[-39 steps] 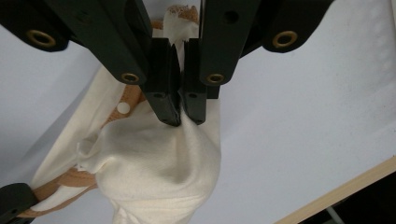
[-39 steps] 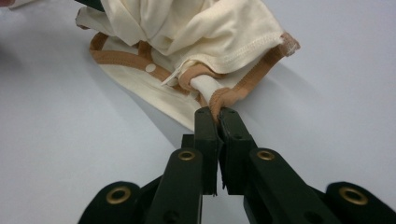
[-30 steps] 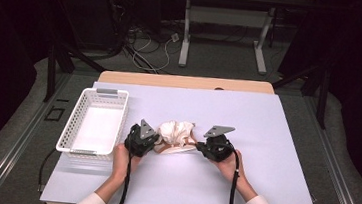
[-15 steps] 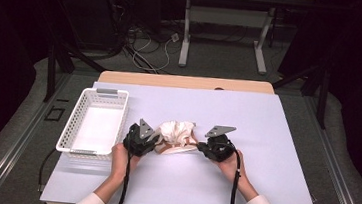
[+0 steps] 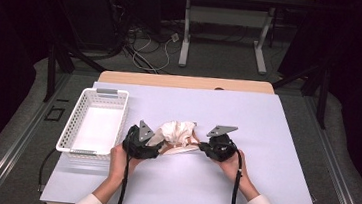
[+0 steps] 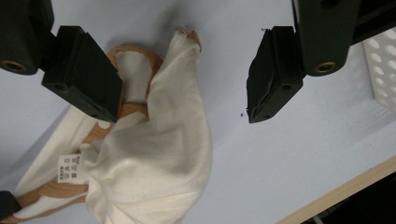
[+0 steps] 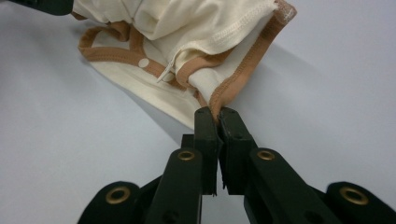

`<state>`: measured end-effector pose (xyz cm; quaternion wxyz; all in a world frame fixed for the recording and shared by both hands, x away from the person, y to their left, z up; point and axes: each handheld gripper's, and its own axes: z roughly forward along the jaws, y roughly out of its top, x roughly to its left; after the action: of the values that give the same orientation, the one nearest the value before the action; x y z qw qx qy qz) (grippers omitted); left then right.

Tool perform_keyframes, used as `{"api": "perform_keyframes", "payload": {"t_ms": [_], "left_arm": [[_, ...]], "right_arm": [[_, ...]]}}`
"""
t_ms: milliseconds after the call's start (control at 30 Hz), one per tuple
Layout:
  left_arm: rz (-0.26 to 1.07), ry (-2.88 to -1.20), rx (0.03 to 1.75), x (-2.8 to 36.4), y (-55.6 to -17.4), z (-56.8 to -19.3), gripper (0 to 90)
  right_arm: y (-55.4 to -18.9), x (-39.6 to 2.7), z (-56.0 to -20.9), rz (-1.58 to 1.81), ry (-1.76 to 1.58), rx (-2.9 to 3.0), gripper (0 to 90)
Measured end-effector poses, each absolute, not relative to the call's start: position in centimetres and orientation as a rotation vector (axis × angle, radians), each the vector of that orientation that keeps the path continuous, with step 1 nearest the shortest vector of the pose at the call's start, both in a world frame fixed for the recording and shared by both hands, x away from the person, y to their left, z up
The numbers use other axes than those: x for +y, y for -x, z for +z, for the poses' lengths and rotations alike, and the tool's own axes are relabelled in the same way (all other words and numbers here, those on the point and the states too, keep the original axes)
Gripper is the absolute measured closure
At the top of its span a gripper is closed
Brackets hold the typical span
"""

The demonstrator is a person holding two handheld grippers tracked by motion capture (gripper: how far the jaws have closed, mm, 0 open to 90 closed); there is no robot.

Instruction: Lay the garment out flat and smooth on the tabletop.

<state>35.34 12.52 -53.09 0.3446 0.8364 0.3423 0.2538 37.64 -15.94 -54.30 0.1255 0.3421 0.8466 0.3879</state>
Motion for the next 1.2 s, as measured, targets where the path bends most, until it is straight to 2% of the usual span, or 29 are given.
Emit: {"api": "perform_keyframes", "payload": {"t_ms": [33,267,367,433,600,800,933,1200], "left_arm": [[0.653,-2.17,0.877,12.4,-35.3,-53.2,29.8],[0.653,-2.197,0.839,11.6,-36.0,-54.4,58.9],[0.633,-2.185,0.852,11.8,-36.3,-54.7,67.7],[0.636,-2.18,0.861,11.8,-36.4,-54.9,72.1],[0.635,-2.171,0.878,12.0,-36.6,-55.0,78.0],[0.639,-2.158,0.911,12.2,-36.9,-55.1,78.8],[0.665,-2.139,0.915,12.4,-36.9,-55.0,79.8],[0.668,-2.138,0.935,12.5,-37.3,-55.1,81.6]], "right_arm": [[-37.7,-16.0,-54.3,1.123,-1.005,2.461,86.7],[-38.3,-16.6,-54.6,1.092,-1.036,2.444,85.3],[-38.4,-16.6,-54.8,1.087,-1.05,2.436,80.8],[-38.4,-16.6,-54.6,1.086,-1.04,2.43,74.6],[-37.9,-16.1,-53.9,1.14,-0.983,2.36,64.4],[-38.3,-14.5,-55.0,1.092,-0.976,2.42,61.7],[-38.8,-14.1,-55.7,1.066,-0.99,2.43,67.7],[-39.1,-14.5,-56.1,1.065,-1.032,2.425,85.6]]}}
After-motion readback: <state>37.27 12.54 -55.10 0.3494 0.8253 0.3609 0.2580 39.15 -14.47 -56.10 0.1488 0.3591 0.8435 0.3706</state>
